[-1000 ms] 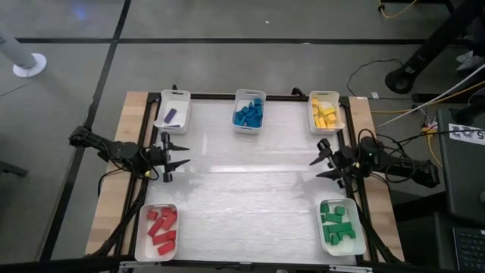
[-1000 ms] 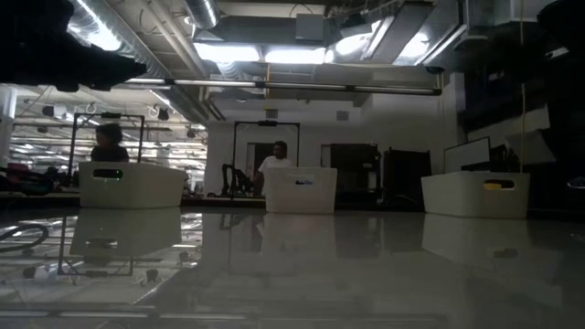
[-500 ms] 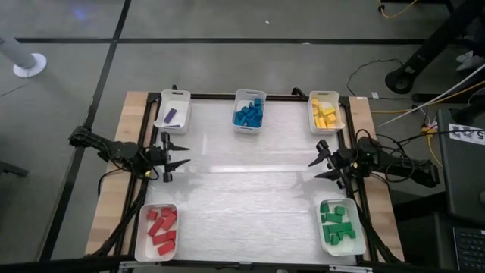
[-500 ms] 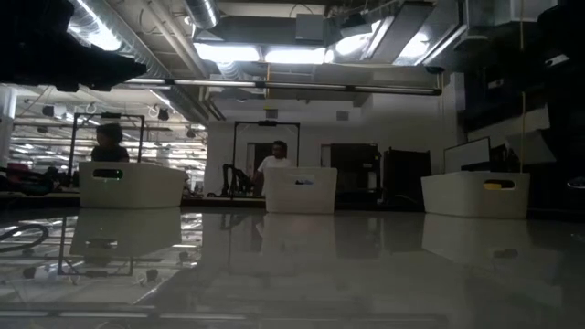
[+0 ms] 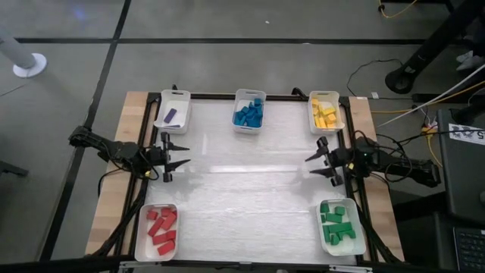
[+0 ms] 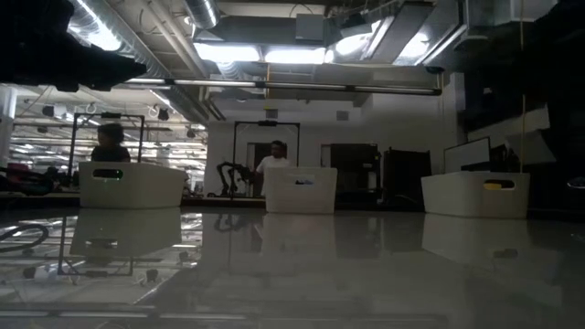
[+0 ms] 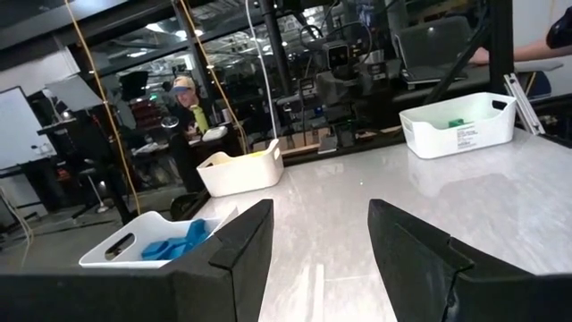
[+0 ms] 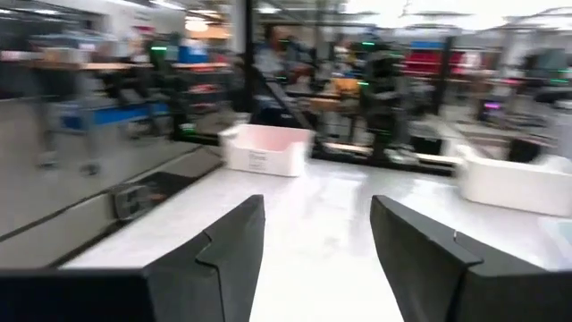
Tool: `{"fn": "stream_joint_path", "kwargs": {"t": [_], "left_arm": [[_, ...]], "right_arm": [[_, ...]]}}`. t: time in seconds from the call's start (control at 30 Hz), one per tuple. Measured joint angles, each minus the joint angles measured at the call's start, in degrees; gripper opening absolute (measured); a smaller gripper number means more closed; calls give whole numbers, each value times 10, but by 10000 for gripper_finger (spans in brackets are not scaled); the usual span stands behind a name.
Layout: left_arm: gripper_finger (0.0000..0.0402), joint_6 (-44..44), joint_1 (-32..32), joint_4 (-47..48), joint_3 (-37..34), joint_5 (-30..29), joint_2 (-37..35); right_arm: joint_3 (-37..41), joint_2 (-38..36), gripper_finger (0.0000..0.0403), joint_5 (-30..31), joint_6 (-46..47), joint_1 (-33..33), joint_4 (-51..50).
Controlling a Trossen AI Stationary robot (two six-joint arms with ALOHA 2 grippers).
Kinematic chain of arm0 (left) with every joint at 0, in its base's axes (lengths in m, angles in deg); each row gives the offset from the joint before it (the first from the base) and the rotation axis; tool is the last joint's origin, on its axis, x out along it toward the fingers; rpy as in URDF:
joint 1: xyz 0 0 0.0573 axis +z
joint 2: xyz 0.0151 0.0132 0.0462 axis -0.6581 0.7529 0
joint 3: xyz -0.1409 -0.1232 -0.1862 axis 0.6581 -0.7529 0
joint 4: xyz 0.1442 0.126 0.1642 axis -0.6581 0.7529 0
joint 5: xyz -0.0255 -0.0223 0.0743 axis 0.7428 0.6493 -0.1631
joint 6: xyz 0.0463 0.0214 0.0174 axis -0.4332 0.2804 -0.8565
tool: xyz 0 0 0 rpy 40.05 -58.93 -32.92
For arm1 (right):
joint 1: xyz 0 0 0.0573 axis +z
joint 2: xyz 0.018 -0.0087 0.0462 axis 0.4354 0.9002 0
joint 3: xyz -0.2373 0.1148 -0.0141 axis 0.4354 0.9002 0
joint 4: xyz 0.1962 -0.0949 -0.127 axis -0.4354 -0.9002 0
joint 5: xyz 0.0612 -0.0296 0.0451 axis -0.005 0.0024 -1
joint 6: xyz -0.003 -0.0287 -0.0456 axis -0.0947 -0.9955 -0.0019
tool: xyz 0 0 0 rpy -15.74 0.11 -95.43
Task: Sort blocks
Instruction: Return To Home position
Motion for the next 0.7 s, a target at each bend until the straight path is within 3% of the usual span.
{"fn": "stream_joint_path", "kwargs": {"t": [0.27,0.7], "left_arm": [[172,0,0,0,0,0,0],[172,0,0,0,0,0,0]], "right_arm": [[0,0,205,134,1,0,-13],[0,0,205,139,2,0,-13]]}}
